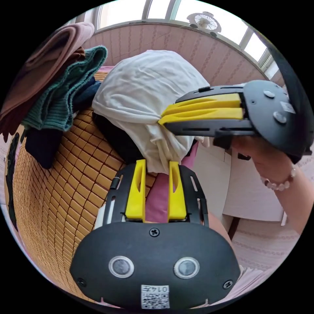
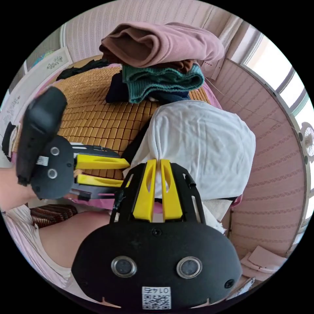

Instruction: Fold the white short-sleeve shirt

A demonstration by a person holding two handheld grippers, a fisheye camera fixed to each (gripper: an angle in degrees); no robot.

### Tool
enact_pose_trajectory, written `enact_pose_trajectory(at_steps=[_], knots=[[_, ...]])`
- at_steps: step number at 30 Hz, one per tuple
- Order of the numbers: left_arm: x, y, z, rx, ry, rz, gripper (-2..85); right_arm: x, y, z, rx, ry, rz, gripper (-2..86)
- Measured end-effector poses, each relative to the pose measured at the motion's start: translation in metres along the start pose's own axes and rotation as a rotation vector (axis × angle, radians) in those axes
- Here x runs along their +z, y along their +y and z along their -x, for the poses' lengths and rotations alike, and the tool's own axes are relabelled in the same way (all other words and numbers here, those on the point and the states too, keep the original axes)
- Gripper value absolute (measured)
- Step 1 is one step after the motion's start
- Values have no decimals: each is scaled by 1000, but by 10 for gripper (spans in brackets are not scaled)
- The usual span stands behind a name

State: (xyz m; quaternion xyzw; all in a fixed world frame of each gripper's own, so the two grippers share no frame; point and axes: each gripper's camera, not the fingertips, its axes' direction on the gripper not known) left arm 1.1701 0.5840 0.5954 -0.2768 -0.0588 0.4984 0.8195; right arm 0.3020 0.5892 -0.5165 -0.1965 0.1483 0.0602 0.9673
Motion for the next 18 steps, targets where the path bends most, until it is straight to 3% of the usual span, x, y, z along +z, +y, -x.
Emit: enact_pose_trajectory(at_steps=[4,9,18], knots=[[-4,2,-2,40,-74,-5,25,-35,21,-25,66,-141,-110,16],[-58,28,11,-25,-3,-119,4,-106,47,-30,99,-188,-301,9],[-291,184,76,-43,-83,-537,-5,-223,12,66,-77,-424,-579,7]])
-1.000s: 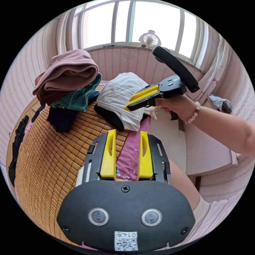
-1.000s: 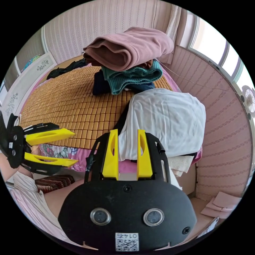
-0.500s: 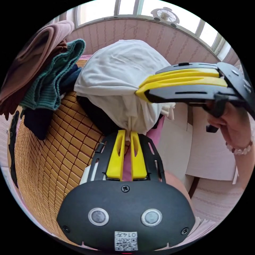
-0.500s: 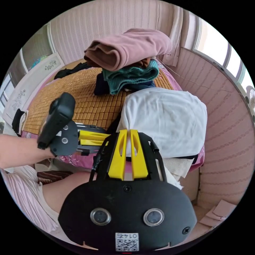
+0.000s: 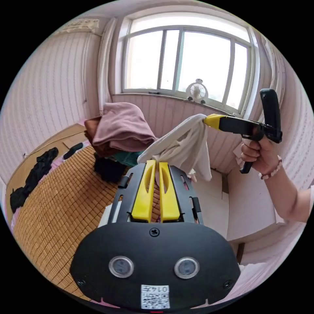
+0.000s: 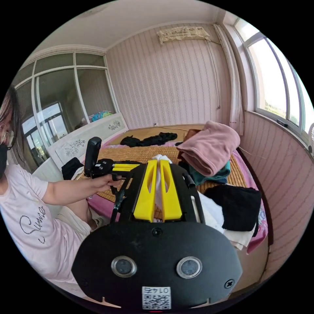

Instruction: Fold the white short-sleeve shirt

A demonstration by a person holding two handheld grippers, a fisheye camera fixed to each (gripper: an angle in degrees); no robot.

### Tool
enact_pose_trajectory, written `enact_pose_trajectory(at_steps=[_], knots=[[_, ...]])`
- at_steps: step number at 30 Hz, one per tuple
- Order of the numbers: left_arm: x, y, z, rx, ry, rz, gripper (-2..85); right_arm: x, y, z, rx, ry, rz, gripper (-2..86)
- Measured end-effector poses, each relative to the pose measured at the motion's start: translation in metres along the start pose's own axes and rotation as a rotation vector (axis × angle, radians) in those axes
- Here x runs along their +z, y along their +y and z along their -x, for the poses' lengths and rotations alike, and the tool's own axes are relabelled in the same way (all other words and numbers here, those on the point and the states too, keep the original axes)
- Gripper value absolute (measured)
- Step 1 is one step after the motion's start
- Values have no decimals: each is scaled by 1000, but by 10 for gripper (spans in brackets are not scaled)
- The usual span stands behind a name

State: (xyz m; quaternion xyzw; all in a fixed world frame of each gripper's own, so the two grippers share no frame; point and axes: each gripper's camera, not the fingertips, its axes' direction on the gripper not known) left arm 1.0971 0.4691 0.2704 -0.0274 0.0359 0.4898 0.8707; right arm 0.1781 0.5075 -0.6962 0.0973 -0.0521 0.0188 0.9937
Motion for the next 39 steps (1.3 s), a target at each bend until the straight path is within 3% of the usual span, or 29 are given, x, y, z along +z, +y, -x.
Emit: enact_pose_trajectory(at_steps=[3,8,14,19,24,26,32,36,39], knots=[[-113,35,69,-106,-69,-82,-6,40,-34,51,-38,-110,-20,7],[-326,106,175,-273,-355,-186,-8,100,-78,135,-18,-306,-158,6],[-518,171,229,-319,-583,-339,-9,154,-76,203,47,-428,-199,6],[-560,230,294,-418,-652,-230,-8,215,-7,215,193,-367,-5,6],[-511,323,370,-598,-609,12,-6,305,102,209,345,-105,494,4],[-478,375,386,-652,-555,142,-5,318,120,210,344,-39,571,2],[-486,435,397,-701,-510,93,-5,349,101,232,211,71,671,16],[-506,432,410,-691,-525,59,-6,413,81,282,64,-38,705,91],[-517,424,415,-667,-540,37,-6,467,84,318,-60,-3,763,108]])
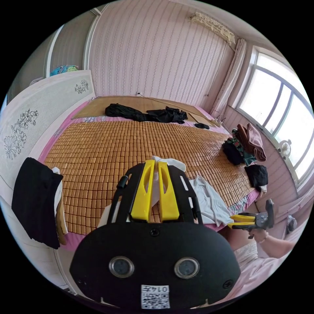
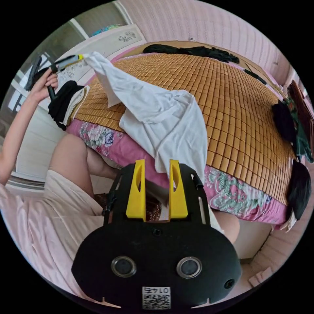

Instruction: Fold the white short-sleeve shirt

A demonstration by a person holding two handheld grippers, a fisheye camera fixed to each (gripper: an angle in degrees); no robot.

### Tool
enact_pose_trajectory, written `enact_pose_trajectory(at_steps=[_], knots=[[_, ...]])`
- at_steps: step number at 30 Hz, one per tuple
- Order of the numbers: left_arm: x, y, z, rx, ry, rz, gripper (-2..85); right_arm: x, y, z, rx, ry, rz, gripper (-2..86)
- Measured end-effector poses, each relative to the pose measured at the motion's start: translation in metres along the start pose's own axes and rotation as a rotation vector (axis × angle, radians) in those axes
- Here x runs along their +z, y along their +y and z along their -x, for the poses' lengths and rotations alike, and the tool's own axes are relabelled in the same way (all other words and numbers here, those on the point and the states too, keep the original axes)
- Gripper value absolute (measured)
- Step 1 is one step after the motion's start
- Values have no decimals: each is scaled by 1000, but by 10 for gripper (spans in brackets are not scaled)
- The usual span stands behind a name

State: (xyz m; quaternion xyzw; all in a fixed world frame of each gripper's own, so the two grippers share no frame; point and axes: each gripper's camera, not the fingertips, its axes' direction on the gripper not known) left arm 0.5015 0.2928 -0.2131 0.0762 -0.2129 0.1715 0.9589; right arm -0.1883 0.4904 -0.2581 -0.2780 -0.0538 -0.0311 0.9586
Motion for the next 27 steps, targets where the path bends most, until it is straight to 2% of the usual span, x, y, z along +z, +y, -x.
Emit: enact_pose_trajectory(at_steps=[3,5,7,12,15,17,21,27], knots=[[-6,-10,1,27,-23,-7,-6,45,-22,3,22,72,122,87],[-10,-22,6,44,-63,-24,-7,46,-25,-1,10,91,94,53],[-9,-40,8,69,-111,-55,-7,36,-26,-10,20,28,77,31],[4,-130,-28,174,-92,-140,-4,-49,0,-77,234,-241,-226,11],[20,-173,-71,202,-86,-242,8,-79,27,-112,361,-281,-351,6],[45,-186,-91,149,-56,-197,43,-78,42,-125,417,-243,-345,5],[70,-155,-113,253,-8,-141,83,-56,74,-147,517,-179,-299,3],[60,-14,-90,283,74,-6,76,-45,109,-174,647,-235,-341,2]])
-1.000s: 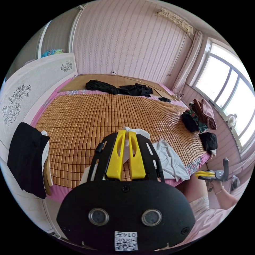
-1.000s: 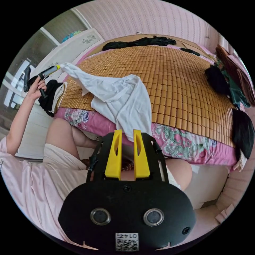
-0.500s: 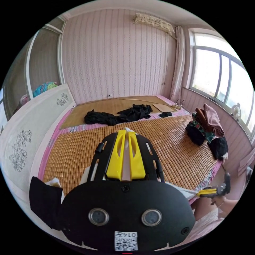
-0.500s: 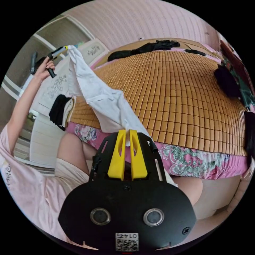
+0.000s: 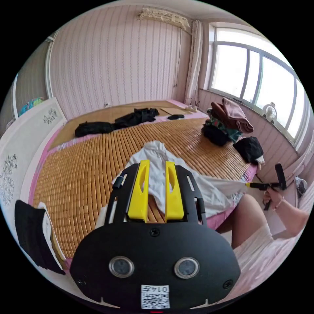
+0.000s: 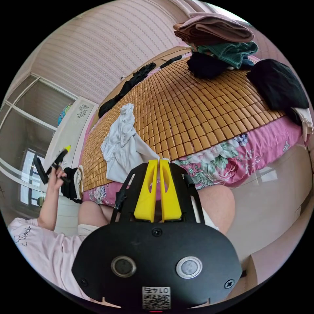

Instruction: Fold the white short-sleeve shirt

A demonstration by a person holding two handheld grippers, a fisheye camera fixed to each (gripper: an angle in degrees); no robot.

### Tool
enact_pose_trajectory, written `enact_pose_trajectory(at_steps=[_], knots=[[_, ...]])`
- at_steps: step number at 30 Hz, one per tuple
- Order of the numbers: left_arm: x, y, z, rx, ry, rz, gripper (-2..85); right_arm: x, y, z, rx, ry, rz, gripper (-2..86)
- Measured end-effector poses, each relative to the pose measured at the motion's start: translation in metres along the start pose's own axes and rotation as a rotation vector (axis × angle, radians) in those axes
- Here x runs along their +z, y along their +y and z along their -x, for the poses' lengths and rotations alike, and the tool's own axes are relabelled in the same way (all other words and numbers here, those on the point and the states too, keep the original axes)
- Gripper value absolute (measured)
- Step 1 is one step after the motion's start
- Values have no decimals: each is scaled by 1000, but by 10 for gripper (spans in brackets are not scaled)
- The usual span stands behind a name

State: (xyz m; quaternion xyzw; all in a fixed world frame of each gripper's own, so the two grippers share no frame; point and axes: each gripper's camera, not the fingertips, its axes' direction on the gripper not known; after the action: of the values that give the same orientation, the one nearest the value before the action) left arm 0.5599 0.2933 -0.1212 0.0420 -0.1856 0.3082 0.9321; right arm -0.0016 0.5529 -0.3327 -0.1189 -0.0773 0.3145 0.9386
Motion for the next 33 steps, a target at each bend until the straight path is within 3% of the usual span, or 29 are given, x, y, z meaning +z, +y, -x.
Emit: enact_pose_trajectory(at_steps=[5,8,12,18,22,25,33], knots=[[66,115,-31,-124,45,341,89,-12,4,7,-47,-32,-16,2],[102,113,-42,-238,94,455,105,-31,11,13,-90,-19,-52,2],[134,97,-66,-184,109,554,108,-52,22,3,-86,51,-66,2],[148,81,-85,-53,18,617,91,-57,35,-9,-51,61,-52,2],[145,74,-84,-5,-1,613,10,-59,36,-8,-58,63,-49,2],[140,74,-82,22,-14,616,-2,-63,36,-8,-63,60,-52,2],[65,76,-32,-59,90,504,-9,-71,29,2,-111,0,-30,2]])
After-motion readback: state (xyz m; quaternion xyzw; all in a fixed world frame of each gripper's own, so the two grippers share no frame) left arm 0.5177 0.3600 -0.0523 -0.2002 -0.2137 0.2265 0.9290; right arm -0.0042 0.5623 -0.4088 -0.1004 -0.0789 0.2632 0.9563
